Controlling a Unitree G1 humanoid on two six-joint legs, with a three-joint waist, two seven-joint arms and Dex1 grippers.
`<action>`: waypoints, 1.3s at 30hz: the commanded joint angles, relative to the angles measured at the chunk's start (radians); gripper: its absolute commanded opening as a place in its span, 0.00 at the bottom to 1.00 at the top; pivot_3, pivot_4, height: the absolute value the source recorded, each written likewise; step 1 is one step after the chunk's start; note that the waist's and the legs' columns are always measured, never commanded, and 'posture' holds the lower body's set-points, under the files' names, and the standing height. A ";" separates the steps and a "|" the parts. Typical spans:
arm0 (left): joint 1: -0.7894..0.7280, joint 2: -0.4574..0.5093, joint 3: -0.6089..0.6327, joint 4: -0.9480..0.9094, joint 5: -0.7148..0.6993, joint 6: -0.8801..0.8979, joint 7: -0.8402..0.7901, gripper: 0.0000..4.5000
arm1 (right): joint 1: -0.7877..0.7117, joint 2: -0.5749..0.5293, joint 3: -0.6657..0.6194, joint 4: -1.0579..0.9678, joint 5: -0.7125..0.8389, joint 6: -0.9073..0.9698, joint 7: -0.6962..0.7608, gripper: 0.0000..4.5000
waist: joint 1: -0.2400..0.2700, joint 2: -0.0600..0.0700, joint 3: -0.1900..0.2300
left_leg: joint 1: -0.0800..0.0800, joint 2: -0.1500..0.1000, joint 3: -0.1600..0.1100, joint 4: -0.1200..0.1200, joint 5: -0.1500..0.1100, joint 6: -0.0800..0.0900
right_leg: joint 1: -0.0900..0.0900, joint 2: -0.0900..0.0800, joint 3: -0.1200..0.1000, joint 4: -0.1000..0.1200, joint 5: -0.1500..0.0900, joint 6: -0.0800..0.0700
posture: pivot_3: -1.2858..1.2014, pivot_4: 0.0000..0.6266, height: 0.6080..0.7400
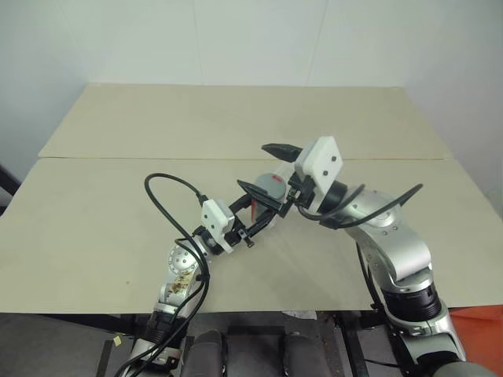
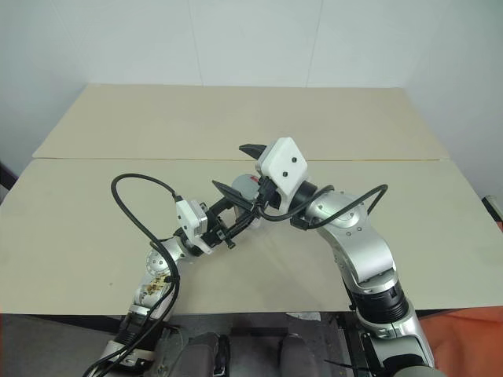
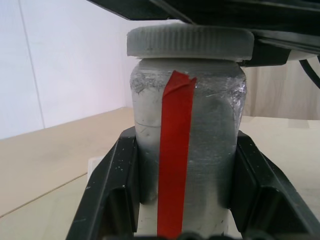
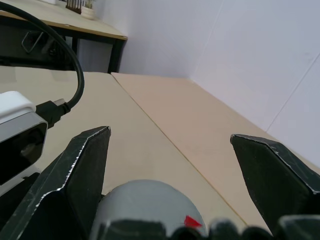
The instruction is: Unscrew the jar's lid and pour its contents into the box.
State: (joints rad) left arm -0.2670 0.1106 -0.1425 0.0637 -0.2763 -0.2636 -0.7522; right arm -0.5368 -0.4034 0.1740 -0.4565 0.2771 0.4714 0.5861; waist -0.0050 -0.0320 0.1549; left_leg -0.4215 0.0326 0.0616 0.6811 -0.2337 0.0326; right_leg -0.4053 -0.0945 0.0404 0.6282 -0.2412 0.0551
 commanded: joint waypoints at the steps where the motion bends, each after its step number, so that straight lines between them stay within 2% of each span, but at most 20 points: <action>1: -0.009 -0.002 0.012 -0.020 -0.022 -0.032 -0.004 0.43 | 0.012 -0.023 -0.034 -0.042 -0.002 0.028 -0.012 0.99 | 0.000 0.000 0.000 | 0.000 0.000 0.000 0.000 0.000 0.000 | 0.000 0.000 0.000 0.000 0.000 0.000 | 0.52 0.24 1.00; 29: -0.008 0.003 0.030 0.006 -0.026 -0.054 -0.024 0.43 | 0.110 -0.149 -0.144 -0.151 0.093 0.053 0.027 0.99 | 0.000 0.000 0.000 | 0.000 0.000 0.000 0.000 0.000 0.000 | 0.000 0.000 0.000 0.000 0.000 0.000 | 0.52 0.24 1.00; 35: -0.013 -0.001 0.028 0.015 -0.021 -0.058 -0.026 0.43 | 0.100 -0.146 -0.163 -0.196 0.164 0.066 0.041 0.99 | 0.000 0.000 0.000 | 0.000 0.000 0.000 0.000 0.000 0.000 | 0.000 0.000 0.000 0.000 0.000 0.000 | 0.52 0.24 1.00; 39: -0.020 -0.008 0.023 0.017 -0.020 -0.059 -0.025 0.43 | 0.056 -0.077 -0.083 -0.180 0.135 0.069 -0.006 0.99 | -0.007 0.000 0.000 | 0.000 0.000 0.000 0.000 0.000 0.000 | 0.000 0.000 0.000 0.000 0.000 0.000 | 0.52 0.24 1.00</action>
State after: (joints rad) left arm -0.2698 0.1100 -0.1171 0.0979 -0.2812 -0.2962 -0.7758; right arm -0.4592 -0.4985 0.0672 -0.6111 0.4161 0.5397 0.6032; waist -0.0118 -0.0321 0.1549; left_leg -0.4211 0.0331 0.0611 0.6810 -0.2337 0.0326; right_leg -0.4052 -0.0939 0.0407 0.6285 -0.2413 0.0552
